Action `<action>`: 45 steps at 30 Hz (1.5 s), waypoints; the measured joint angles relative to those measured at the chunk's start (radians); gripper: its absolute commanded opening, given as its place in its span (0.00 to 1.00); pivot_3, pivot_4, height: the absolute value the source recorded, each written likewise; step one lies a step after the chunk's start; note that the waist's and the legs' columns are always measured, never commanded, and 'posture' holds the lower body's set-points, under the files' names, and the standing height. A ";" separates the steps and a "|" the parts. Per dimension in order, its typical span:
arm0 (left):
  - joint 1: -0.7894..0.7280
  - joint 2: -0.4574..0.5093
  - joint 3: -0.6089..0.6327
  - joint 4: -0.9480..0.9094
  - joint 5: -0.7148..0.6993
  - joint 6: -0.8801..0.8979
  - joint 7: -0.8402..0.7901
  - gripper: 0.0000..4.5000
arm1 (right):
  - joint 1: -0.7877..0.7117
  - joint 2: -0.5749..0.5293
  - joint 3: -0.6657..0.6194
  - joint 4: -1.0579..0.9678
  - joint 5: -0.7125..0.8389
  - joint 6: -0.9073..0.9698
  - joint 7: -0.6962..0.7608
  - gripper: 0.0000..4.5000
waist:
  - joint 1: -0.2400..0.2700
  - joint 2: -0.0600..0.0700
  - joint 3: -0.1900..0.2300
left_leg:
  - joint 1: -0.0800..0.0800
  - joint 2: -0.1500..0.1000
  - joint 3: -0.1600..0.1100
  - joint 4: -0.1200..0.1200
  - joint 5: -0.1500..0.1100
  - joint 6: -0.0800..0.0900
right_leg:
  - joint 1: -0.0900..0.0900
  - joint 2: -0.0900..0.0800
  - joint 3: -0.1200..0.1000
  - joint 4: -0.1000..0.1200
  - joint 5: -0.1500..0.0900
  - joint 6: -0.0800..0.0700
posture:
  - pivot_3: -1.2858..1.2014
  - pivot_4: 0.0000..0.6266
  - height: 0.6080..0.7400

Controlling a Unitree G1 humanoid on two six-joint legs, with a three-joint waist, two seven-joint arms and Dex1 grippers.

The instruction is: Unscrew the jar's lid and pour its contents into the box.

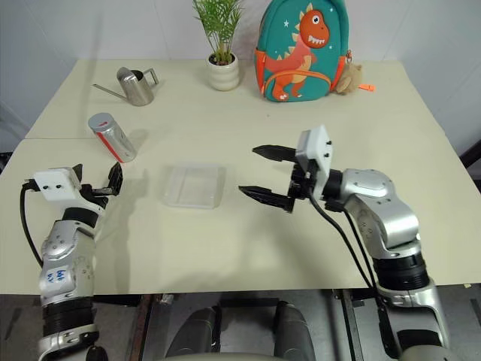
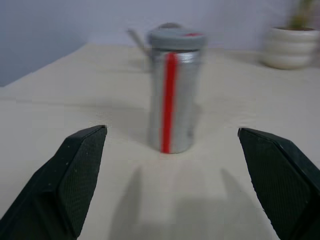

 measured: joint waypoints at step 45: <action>-0.597 0.192 -0.101 1.093 0.088 -0.453 -0.124 0.42 | 0.025 0.141 0.032 -0.021 -0.072 0.007 -0.158 1.00 | -0.012 -0.001 0.000 | -0.002 0.000 0.003 -0.001 -0.002 0.000 | -0.003 0.000 0.000 -0.001 0.000 0.001 | 0.52 0.24 1.00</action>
